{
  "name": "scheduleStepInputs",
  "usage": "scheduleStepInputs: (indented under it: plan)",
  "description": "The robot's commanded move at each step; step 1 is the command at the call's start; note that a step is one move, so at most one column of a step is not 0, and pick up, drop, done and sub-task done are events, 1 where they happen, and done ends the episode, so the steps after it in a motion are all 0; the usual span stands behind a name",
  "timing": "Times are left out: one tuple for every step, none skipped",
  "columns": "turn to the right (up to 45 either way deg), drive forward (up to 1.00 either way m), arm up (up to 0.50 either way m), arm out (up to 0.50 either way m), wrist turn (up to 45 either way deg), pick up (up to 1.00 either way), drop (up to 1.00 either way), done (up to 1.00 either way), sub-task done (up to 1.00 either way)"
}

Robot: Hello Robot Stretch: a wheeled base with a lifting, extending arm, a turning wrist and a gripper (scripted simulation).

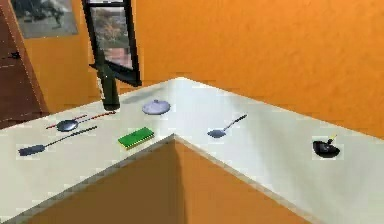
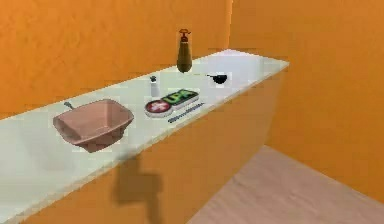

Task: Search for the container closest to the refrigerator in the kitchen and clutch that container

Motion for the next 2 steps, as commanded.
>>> scheduleStepInputs:
  plan:
    - [-45.0,0.00,0.00,0.00,0.0,0.00,0.00,0.00,0.00]
    - [-45.0,0.00,0.00,0.00,0.0,0.00,0.00,0.00,0.00]
